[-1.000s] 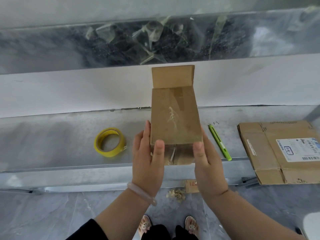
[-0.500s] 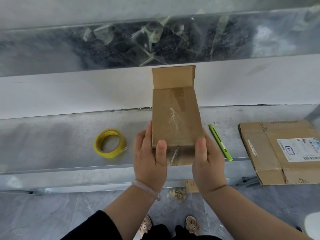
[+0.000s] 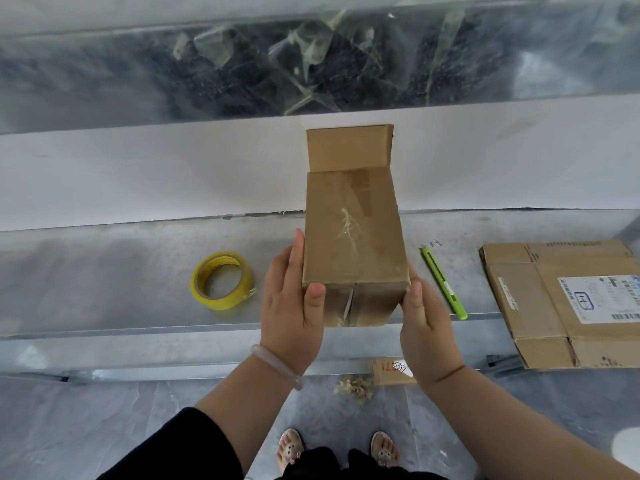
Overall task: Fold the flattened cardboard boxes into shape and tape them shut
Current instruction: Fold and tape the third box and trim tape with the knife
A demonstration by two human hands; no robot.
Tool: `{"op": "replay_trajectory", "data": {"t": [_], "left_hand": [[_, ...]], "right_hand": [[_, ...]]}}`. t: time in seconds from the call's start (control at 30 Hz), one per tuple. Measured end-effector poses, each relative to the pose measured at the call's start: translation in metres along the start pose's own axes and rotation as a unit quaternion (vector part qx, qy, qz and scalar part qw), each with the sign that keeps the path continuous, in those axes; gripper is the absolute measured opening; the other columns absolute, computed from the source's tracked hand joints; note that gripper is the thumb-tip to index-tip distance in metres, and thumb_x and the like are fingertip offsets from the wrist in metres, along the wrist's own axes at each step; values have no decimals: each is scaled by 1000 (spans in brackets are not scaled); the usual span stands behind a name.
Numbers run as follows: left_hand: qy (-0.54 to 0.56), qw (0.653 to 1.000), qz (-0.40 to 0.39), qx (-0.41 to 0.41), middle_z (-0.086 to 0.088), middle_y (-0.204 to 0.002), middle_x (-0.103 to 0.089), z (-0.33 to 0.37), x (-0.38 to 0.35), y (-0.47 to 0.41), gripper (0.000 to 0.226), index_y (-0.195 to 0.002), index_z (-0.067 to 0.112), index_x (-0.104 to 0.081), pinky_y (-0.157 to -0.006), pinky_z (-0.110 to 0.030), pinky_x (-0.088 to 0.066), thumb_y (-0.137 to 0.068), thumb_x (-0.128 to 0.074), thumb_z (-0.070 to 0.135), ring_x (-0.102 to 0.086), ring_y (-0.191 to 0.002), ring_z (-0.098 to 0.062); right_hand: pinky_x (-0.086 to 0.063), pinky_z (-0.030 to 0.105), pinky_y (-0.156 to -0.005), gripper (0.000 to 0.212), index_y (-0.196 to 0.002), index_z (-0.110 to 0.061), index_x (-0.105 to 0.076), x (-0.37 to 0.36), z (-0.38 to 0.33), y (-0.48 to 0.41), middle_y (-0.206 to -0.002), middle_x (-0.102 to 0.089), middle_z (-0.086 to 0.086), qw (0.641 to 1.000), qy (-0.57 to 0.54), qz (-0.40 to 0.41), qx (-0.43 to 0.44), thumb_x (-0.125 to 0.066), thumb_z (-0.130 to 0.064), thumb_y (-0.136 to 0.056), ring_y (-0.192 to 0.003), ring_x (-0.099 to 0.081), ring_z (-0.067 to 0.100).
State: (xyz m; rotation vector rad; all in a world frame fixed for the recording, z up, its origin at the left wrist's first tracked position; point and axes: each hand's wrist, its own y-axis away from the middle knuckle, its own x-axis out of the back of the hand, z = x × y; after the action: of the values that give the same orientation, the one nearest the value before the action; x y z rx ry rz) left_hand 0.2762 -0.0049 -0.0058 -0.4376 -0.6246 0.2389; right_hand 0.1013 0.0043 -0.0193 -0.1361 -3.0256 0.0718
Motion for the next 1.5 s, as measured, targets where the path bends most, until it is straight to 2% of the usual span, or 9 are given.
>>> {"op": "replay_trajectory", "data": {"t": [0.2, 0.43, 0.67, 0.87, 1.1, 1.17, 1.27, 1.4, 1.5], "left_hand": [[172, 978, -19, 116, 14, -150, -36, 25, 7, 6, 57, -146, 37, -20, -114, -42, -32, -95, -29, 61, -36, -138, -5], [133, 989, 9, 71, 6, -140, -46, 57, 53, -9, 61, -139, 54, -32, -107, -43, -41, -84, -57, 56, -46, -129, -16], [222, 953, 70, 193, 18, -107, -65, 83, 76, -13, 45, -119, 33, -57, -85, -33, -56, -78, -57, 50, -61, -97, 6], [384, 861, 100, 317, 9, -111, -68, 74, 63, 9, 44, -122, 28, -58, -71, -42, -59, -85, -53, 50, -66, -102, -12], [548, 698, 65, 456, -9, -117, -68, 46, 36, 27, 30, -119, 17, -61, -77, -45, -59, -98, -49, 34, -67, -104, -29], [491, 731, 27, 473, -7, -115, -66, 38, 30, 31, 21, -114, 19, -62, -76, -44, -59, -99, -51, 29, -65, -104, -25], [258, 874, -13, 413, -4, -121, -59, 17, 25, 33, 18, -109, 25, -56, -76, -31, -53, -94, -59, 16, -59, -105, -15], [25, 970, 1, 242, -1, -155, -25, 13, 35, 21, 107, -152, 27, -14, -114, -39, -29, -72, -83, 31, -25, -142, -19], [-89, 995, -8, 51, -2, -157, -20, 22, 47, 6, 119, -153, 30, -6, -115, -34, -20, -63, -79, 57, -20, -143, -16]], "right_hand": [[-23, 24, -120, 62, -154, -32, -24, 11, -25, 13, -155, -33, -21, 996, 2, -89, -26, -27, -56, -97, -143, -26, -5], [-37, 32, -109, 58, -143, -60, -27, 19, -83, 13, -139, -40, -36, 985, 135, -71, 81, -45, -64, -89, -132, -36, -7], [-29, 27, -110, 77, -141, -63, -13, 40, -130, 12, -136, -24, -43, 948, 275, -122, 102, -57, -64, -77, -128, -26, -12], [-24, 41, -117, 82, -146, -58, -18, 61, -106, 46, -156, -22, -23, 988, 128, 78, 31, -56, -76, -75, -145, -24, 8], [-40, 47, -110, 77, -148, -51, -25, 42, -86, 41, -147, -38, -12, 960, -61, -91, -259, -40, -75, -76, -135, -43, 19], [-48, 46, -102, 76, -145, -60, -20, 36, -86, 37, -149, -33, -17, 966, -97, -72, -230, -45, -72, -74, -135, -42, 20], [-53, 41, -97, 56, -146, -53, -29, 34, -91, 31, -140, -38, -17, 978, -116, -40, -169, -51, -47, -95, -120, -51, 11], [-51, 41, -100, 60, -147, -52, -29, 26, -89, 26, -129, -46, -24, 988, -48, -58, -136, -58, -37, -96, -120, -54, 11], [-47, 37, -104, 64, -144, -58, -27, 19, -88, 28, -120, -53, -32, 990, 11, -85, -114, -60, -36, -94, -116, -58, 8]]}}
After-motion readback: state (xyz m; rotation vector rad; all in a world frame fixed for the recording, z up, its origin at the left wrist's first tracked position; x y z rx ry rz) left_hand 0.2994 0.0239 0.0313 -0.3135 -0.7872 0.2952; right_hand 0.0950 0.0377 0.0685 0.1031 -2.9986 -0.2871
